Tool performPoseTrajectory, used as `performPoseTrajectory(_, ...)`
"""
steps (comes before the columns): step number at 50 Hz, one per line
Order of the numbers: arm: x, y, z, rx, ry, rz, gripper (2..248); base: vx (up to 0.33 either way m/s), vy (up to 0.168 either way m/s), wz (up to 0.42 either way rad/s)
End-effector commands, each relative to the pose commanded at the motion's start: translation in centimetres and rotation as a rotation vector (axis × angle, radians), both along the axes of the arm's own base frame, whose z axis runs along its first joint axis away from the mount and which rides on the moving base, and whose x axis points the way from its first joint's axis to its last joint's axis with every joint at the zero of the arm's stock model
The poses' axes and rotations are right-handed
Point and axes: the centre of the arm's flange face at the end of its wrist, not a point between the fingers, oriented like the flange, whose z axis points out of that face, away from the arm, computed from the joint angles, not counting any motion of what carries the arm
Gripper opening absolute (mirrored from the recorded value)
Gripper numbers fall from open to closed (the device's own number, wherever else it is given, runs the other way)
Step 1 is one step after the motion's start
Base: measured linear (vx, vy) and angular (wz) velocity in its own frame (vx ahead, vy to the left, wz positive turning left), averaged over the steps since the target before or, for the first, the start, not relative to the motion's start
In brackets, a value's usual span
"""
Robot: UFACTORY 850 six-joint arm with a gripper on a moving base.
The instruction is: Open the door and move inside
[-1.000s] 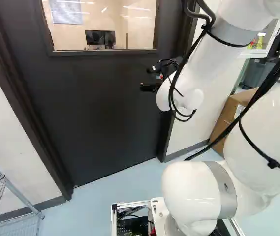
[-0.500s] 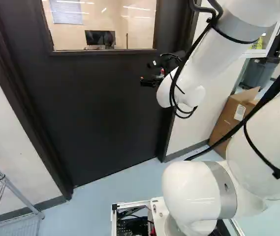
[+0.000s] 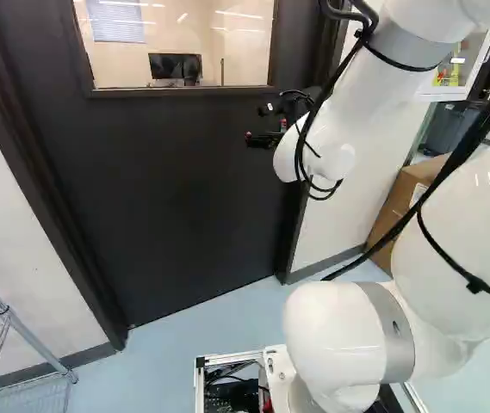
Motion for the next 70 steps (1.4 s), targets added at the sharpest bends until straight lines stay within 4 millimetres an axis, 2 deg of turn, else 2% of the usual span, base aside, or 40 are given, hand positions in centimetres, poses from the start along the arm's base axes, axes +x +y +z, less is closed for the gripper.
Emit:
performPoseTrajectory(14, 1.9, -0.6, 0.1, 0.001, 0.004, -0.007, 247, 0.0, 0.0, 0.0)
performPoseTrajectory(23, 2.6, -0.8, -0.6, 0.003, 0.021, -0.01, 247, 0.0, 0.0, 0.0)
performPoseTrajectory(70, 3.2, -0.9, -5.4, 0.018, 0.132, -0.01, 247, 0.0, 0.0, 0.0)
